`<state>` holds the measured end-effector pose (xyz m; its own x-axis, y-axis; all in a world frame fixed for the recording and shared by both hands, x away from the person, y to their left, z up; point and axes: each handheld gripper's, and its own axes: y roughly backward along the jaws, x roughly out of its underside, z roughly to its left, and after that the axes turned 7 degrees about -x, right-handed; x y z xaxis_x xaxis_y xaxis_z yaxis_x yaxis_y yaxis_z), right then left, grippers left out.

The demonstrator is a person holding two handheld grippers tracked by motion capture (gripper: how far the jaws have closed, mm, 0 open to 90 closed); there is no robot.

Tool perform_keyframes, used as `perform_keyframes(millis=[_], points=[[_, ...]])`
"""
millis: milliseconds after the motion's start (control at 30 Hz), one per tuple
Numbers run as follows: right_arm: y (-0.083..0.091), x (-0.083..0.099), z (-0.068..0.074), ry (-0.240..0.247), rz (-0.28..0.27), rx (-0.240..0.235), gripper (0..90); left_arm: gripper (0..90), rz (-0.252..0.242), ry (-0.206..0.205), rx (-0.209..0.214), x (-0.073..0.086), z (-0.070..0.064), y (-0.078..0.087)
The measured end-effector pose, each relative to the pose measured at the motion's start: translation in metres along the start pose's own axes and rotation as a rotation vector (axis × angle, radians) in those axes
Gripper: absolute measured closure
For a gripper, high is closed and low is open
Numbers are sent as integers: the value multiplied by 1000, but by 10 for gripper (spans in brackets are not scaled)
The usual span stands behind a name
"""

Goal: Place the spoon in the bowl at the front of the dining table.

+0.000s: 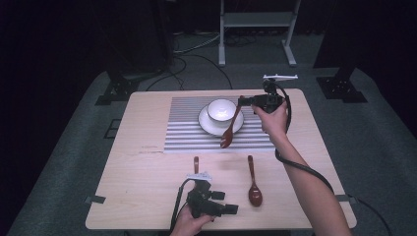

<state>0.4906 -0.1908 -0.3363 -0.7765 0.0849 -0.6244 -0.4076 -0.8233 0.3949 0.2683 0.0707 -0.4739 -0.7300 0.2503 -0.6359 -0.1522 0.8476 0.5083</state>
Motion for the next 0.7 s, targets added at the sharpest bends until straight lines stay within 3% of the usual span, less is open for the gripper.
perform_keyframes(millis=[700], points=[[-4, -27, -1, -28, -101, 59, 829, 54, -13, 4, 2, -1, 0, 3]])
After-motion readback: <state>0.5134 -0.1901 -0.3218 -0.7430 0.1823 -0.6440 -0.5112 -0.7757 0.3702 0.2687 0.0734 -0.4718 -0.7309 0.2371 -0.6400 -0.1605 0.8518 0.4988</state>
